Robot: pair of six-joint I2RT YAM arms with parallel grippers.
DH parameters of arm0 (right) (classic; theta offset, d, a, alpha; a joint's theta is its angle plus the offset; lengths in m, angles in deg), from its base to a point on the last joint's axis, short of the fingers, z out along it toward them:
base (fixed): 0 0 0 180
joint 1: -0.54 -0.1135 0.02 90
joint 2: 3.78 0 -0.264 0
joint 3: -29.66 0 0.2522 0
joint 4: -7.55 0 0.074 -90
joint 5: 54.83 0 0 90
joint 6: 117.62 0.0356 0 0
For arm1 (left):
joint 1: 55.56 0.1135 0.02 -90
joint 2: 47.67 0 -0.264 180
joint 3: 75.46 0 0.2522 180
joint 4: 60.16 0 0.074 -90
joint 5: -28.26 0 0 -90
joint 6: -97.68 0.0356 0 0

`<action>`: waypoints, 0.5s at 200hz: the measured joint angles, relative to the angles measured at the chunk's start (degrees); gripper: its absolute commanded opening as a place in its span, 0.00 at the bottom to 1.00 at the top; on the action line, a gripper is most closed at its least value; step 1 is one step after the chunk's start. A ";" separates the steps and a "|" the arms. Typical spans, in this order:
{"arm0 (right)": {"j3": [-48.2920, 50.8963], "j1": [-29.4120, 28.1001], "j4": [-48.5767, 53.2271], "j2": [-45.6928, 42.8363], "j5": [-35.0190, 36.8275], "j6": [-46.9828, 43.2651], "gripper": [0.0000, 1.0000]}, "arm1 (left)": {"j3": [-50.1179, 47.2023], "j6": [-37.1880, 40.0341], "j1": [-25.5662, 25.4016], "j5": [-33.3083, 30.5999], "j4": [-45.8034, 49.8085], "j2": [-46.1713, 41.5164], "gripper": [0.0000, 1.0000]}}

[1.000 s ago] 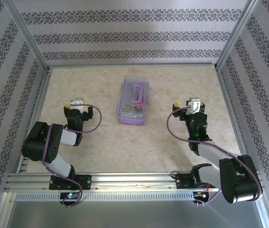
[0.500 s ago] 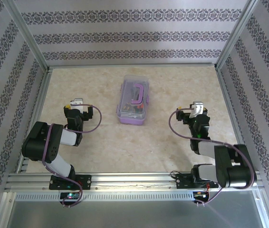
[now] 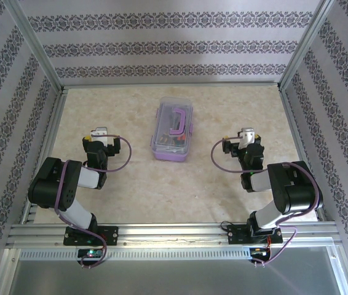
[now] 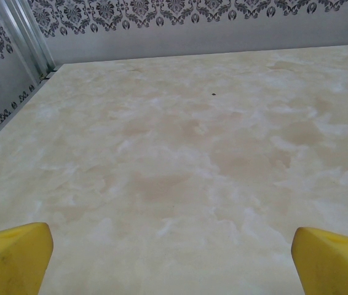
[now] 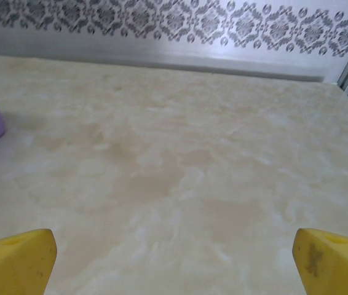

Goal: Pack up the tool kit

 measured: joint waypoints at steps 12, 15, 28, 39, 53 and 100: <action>-2.08 1.05 2.38 -0.07 -0.17 0.96 0.98 | 0.00 0.00 0.00 0.00 0.00 0.00 0.99; -2.49 1.36 2.82 -0.09 -0.15 1.20 0.98 | 0.00 0.00 0.00 0.00 0.00 0.00 0.99; -3.58 2.67 3.96 -0.11 -0.15 2.19 0.98 | 0.00 0.00 0.00 -0.02 0.00 0.00 0.99; -3.76 3.28 4.70 -0.11 -0.11 2.75 0.98 | 0.00 0.00 0.00 0.00 0.00 0.00 0.99; -3.76 3.41 5.73 -0.11 -0.15 3.30 0.98 | 0.00 0.00 0.00 0.00 0.00 0.00 0.99; -3.76 3.41 6.82 -0.11 -0.17 3.54 0.98 | 0.00 0.00 0.00 0.00 0.00 0.00 0.99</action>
